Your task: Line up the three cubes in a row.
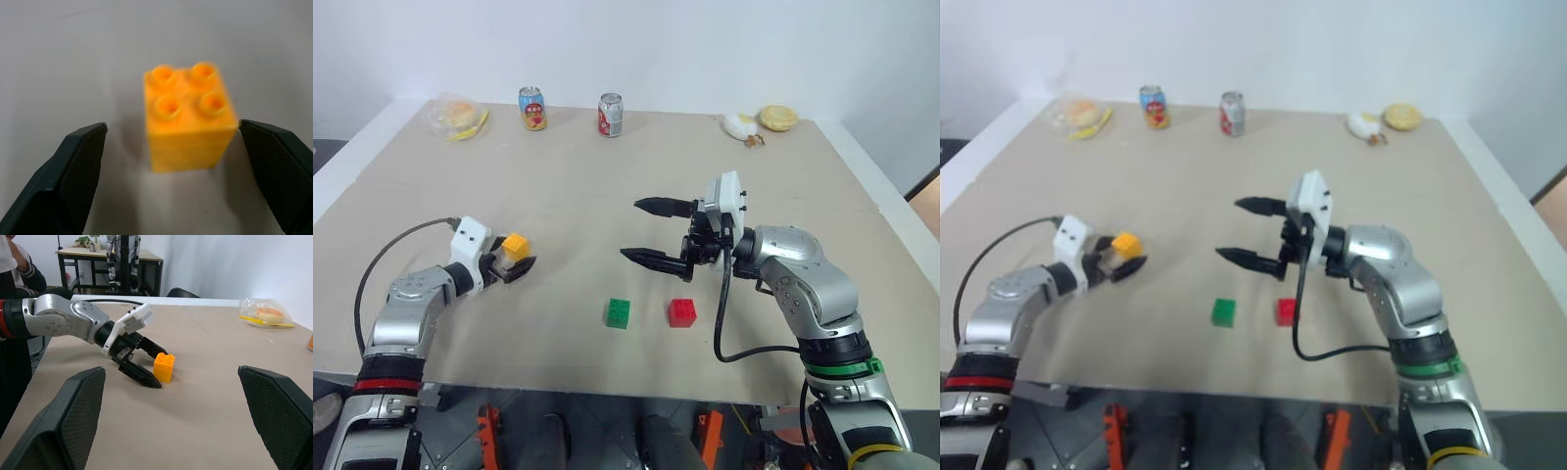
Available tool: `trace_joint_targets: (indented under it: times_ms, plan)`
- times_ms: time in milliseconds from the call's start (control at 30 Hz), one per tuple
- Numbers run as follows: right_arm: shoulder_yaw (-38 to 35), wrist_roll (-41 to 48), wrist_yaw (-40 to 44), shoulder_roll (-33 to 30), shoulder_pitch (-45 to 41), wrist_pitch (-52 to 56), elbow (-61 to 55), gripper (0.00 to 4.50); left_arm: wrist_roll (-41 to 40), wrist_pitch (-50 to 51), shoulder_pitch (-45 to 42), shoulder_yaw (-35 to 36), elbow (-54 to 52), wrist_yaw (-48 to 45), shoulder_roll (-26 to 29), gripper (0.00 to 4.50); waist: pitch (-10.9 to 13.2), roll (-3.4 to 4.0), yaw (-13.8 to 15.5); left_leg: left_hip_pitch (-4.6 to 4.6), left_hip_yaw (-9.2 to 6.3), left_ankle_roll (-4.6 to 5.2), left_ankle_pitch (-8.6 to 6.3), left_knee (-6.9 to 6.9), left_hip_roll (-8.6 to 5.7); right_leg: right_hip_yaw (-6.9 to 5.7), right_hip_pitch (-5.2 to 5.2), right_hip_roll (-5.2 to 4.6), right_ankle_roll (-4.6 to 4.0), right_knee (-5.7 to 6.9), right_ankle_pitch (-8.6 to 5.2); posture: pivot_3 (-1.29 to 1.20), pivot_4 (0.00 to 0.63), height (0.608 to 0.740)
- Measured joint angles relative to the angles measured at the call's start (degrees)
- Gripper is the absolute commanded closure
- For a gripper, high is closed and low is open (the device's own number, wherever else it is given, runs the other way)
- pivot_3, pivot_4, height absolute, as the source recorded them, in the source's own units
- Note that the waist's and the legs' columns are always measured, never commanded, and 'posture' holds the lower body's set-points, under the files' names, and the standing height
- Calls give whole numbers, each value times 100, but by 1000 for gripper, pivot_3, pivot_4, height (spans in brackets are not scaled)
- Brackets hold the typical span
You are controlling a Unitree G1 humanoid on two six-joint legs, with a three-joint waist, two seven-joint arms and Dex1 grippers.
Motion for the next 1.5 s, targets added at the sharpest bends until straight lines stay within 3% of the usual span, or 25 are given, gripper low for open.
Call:
trace_joint_targets:
  times_ms: [333, 367, 600, 633, 833, 1133, 1500]
  plan:
    - [-20, 3, -34, -7, 41, 32, -35, 0, 72, -192, -204, -119, 207, -2, -198, 47, 0, 0, -4, 0, 3, 0, 0, -2, 0, 2, -1, 0, 0, 0, 0, 0, 150, 733]
    - [-22, 3, -34, -8, 41, 32, -35, 0, 72, -212, -210, -119, 224, -2, -207, 559, 0, 0, -4, 0, 3, 0, 0, -2, 0, 2, -1, 0, 1, 0, 0, 0, 150, 733]
    - [-22, 3, -33, -8, 41, 32, -35, 0, 70, -230, -216, -118, 254, 0, -235, 2953, 0, 0, -5, 0, 3, 0, 0, -1, 0, 2, -1, 0, 2, 0, 1, 0, 150, 733]
    - [-22, 3, -33, -8, 41, 32, -35, 0, 69, -230, -216, -118, 255, 4, -236, 3137, 0, 0, -5, 0, 3, 0, 0, -1, 0, 2, -1, 0, 2, 0, 1, 0, 150, 733]
    - [-28, 99, 39, -98, 159, 91, -226, 0, 59, -355, -188, -151, 205, -250, -216, 3115, 0, 0, -2, -3, 2, 0, 0, -2, -1, 2, -1, 0, 1, 0, -1, 0, 150, 733]
    - [-36, 584, 805, -1133, 993, 604, -1191, 0, -434, -1104, 293, -1024, -1256, -3005, 566, 3115, 0, 2, -8, 2, 10, -8, -8, -6, -1, 1, -7, -11, -9, -1, -16, 0, 150, 733]
    - [-55, 635, 521, -1195, 1359, 761, -1580, 0, -286, -1737, 379, -1466, -823, -3958, 737, 3115, 0, 1, -7, -4, 17, -7, -7, -2, 4, -1, -14, -13, -13, -1, -11, 0, 150, 733]
